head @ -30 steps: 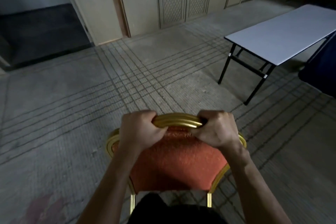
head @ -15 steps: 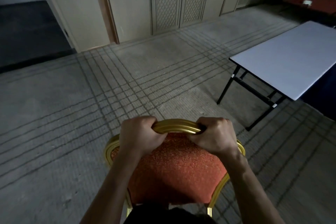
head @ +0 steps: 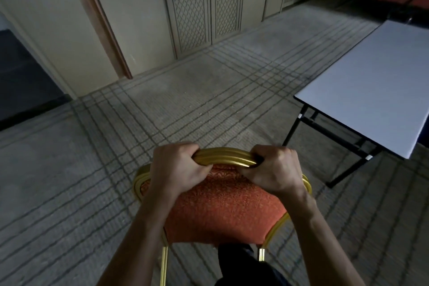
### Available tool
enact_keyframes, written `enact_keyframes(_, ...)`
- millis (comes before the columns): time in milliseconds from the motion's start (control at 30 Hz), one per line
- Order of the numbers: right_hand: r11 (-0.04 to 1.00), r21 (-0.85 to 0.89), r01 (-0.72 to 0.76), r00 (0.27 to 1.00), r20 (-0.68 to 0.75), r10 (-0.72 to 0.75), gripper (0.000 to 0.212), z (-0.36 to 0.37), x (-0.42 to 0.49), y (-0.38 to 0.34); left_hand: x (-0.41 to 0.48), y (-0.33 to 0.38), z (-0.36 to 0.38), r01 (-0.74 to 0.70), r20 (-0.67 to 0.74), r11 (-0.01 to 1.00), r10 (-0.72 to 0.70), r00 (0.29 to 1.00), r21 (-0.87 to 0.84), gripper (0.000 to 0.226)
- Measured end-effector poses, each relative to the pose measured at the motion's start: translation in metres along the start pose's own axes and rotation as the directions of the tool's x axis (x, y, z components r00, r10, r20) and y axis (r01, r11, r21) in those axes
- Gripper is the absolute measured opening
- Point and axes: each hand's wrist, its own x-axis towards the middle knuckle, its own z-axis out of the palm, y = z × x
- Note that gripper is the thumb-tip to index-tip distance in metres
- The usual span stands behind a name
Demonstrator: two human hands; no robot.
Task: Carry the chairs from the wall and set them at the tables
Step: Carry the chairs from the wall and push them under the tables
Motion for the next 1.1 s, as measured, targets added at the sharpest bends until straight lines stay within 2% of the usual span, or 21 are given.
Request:
enact_keyframes(133, 1.000, 0.013, 0.006, 0.999, 0.043, -0.006, 0.043, 0.032, 0.106, 0.034, 0.084, -0.041, 0.058, -0.002, 0.021, 0.999, 0.001, 1.000, 0.043, 0.046)
enact_keyframes(267, 0.999, 0.031, -0.012, 0.995, 0.096, 0.009, 0.048, 0.050, 0.200, 0.062, 0.161, -0.072, 0.104, 0.052, 0.050, 0.998, -0.054, 0.997, 0.040, 0.045)
enact_keyframes(400, 0.999, 0.042, -0.007, 0.997, 0.075, 0.003, 0.039, 0.065, 0.272, 0.086, 0.226, -0.091, 0.138, 0.080, 0.064, 0.996, -0.082, 0.995, 0.030, 0.047)
enact_keyframes(600, 1.000, -0.019, -0.022, 0.999, 0.035, 0.023, 0.053, 0.086, 0.389, 0.122, 0.335, -0.132, 0.200, 0.099, 0.084, 0.995, -0.097, 0.992, -0.020, 0.047)
enact_keyframes(867, 0.987, -0.118, -0.112, 0.994, -0.026, 0.109, 0.051, 0.140, 0.522, 0.161, 0.459, -0.206, 0.300, 0.071, 0.142, 0.988, -0.052, 0.988, -0.137, 0.045)
enact_keyframes(1000, 0.974, -0.129, -0.188, 0.979, -0.107, 0.175, 0.040, 0.157, 0.582, 0.169, 0.534, -0.240, 0.338, -0.009, 0.162, 0.980, 0.042, 0.986, -0.198, 0.045)
enact_keyframes(1100, 0.960, -0.127, -0.249, 0.960, -0.162, 0.228, 0.041, 0.160, 0.616, 0.181, 0.584, -0.249, 0.360, -0.076, 0.197, 0.977, 0.116, 0.974, -0.200, 0.041)
